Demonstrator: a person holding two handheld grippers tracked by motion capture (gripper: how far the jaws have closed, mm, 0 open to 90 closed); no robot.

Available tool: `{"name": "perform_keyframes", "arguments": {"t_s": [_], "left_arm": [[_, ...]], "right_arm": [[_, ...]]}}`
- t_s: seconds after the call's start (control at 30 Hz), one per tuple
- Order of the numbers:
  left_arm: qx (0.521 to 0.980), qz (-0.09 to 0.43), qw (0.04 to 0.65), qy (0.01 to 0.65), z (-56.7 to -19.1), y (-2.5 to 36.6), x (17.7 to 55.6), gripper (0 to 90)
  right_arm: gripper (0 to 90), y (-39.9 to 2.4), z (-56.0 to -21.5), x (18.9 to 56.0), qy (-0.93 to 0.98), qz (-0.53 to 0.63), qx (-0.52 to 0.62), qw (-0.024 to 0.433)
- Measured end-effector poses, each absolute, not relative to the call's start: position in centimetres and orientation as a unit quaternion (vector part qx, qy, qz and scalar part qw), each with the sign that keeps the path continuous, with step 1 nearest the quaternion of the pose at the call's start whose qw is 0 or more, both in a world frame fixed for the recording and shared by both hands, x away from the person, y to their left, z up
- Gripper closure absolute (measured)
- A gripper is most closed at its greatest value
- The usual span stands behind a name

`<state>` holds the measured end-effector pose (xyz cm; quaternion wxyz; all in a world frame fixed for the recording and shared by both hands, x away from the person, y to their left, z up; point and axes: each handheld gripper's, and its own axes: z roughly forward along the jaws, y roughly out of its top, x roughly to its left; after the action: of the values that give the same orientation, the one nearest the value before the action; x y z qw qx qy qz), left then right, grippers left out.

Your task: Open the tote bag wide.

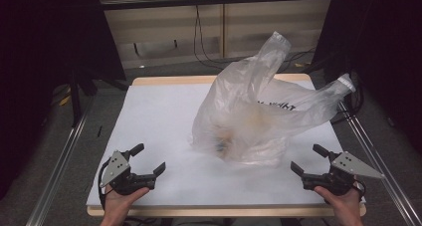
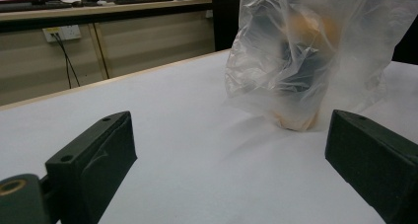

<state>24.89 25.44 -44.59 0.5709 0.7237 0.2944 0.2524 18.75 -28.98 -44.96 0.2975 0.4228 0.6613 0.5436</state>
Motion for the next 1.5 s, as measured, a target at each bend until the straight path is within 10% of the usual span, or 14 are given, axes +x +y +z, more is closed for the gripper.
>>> {"name": "perform_keyframes", "arguments": {"t_s": [0.73, 1.17, 1.5], "left_arm": [[0.743, 0.215, 0.564, 0.288, -44.4, 25.2, 25.1, 28.6], [0.769, 0.141, 0.564, 0.264, -43.2, 23.7, 25.2, 78.5], [0.781, 0.107, 0.569, 0.235, -41.4, 21.2, 26.0, 90.0]], "right_arm": [[20.9, -29.1, -45.2, 19.0, 0.676, 0.542, 0.417, 0.273], [76.8, -29.1, -44.5, 19.4, 0.699, 0.560, 0.386, 0.223], [90.0, -28.6, -42.8, 20.4, 0.703, 0.563, 0.387, 0.195]]}}
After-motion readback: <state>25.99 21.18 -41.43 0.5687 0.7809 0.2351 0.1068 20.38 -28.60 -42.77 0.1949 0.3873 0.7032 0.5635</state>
